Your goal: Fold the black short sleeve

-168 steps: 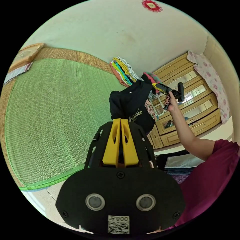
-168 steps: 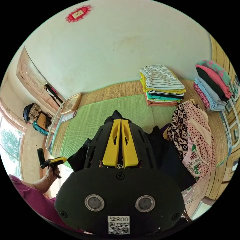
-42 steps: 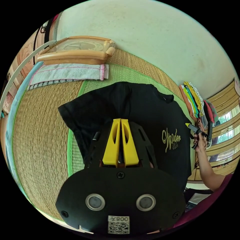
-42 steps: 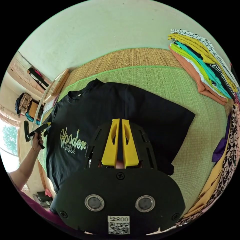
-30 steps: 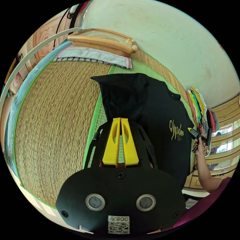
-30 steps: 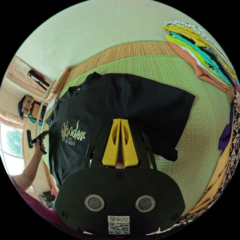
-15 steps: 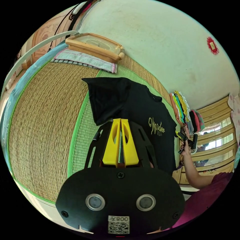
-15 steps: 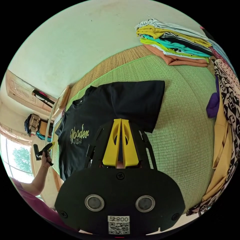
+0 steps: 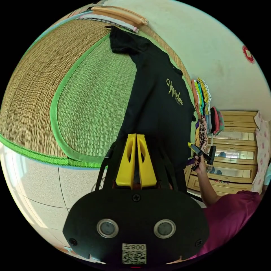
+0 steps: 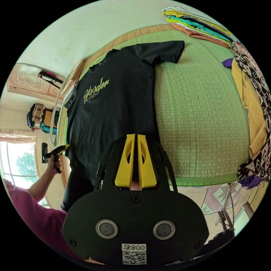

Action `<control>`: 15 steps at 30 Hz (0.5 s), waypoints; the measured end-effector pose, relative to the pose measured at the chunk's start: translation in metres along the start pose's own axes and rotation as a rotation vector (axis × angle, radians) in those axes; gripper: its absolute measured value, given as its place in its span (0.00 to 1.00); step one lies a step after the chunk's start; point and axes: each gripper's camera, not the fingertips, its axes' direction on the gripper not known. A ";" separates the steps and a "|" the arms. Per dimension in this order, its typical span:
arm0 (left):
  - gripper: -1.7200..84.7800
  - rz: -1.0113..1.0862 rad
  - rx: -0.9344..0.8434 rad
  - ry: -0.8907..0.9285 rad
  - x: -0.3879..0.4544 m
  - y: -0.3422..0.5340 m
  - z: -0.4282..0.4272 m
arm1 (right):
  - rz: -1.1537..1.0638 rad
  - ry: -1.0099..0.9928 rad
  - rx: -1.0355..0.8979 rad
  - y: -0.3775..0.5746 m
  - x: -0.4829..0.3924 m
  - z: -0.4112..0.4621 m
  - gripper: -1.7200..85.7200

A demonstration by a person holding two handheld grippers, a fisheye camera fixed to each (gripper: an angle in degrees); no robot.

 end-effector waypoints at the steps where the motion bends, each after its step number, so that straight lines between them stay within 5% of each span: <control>1: 0.02 0.002 0.005 -0.018 0.002 0.005 0.004 | 0.020 -0.021 0.001 0.005 0.006 -0.002 0.04; 15: 0.04 0.485 -0.078 0.036 0.155 0.010 0.123 | 0.234 -0.183 0.385 -0.046 0.098 -0.068 0.12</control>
